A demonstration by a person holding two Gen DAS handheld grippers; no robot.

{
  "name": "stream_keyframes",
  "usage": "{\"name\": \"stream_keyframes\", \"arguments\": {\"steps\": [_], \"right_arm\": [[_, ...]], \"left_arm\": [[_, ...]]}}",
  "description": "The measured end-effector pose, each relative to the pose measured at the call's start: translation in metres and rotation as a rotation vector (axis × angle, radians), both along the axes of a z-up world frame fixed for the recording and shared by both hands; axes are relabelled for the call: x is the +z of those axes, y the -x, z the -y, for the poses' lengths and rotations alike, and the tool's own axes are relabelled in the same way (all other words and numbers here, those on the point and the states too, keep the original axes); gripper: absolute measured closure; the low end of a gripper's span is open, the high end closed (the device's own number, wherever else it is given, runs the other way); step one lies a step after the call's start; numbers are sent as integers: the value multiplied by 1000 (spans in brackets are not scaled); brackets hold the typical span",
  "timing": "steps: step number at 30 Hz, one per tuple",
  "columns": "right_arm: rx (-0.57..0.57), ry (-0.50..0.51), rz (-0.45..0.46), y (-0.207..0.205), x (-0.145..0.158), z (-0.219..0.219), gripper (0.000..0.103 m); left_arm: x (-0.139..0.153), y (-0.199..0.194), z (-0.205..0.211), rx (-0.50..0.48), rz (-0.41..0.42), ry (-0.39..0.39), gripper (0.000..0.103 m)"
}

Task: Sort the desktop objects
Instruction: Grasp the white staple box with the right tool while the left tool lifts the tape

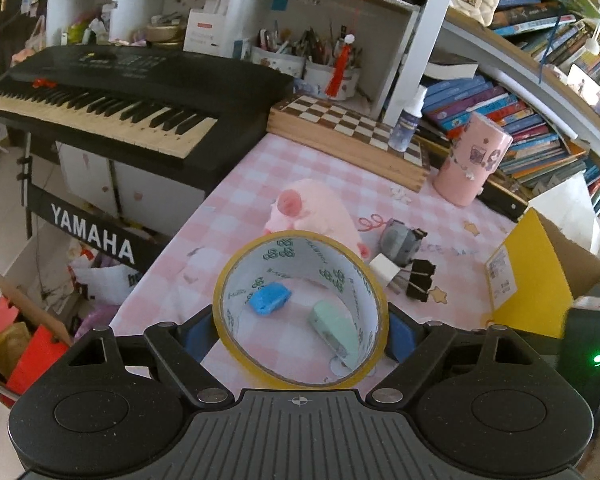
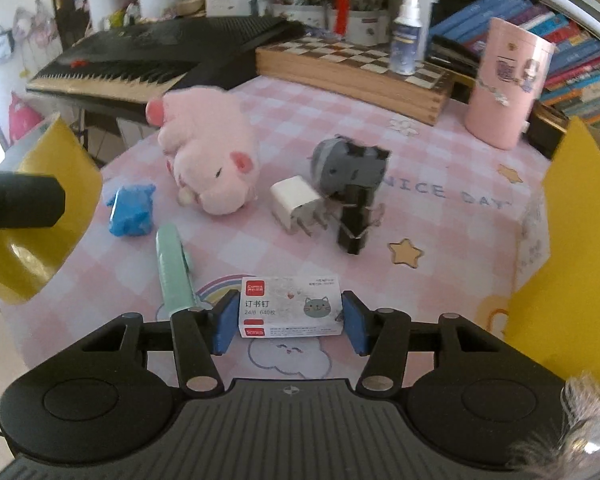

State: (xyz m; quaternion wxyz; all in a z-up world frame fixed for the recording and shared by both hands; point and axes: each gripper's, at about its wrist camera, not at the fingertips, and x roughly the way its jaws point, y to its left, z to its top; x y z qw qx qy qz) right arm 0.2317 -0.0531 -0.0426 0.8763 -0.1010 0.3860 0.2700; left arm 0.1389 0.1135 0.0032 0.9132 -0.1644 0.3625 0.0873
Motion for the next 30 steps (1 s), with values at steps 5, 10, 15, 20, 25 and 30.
{"name": "stream_keyframes", "arguments": {"steps": [5,10,15,20,25,30], "right_arm": [[-54,-92,51,17,40,26,52],[-104,-130,110,43,67,45,52],[-159,-127,145,75,79,58,52],[-184,-70,202,119,83,63,52],[-243,-66,150,157,75,66,52],[-289,-78,124,198,71,68,52]], "left_arm": [[5,8,0,-14,-10,15,17],[16,25,4,-43,29,29,17],[28,43,16,-114,81,-7,17],[28,67,25,-181,94,-12,17],[25,96,28,-228,91,-5,17],[22,130,31,-275,83,-19,17]]}}
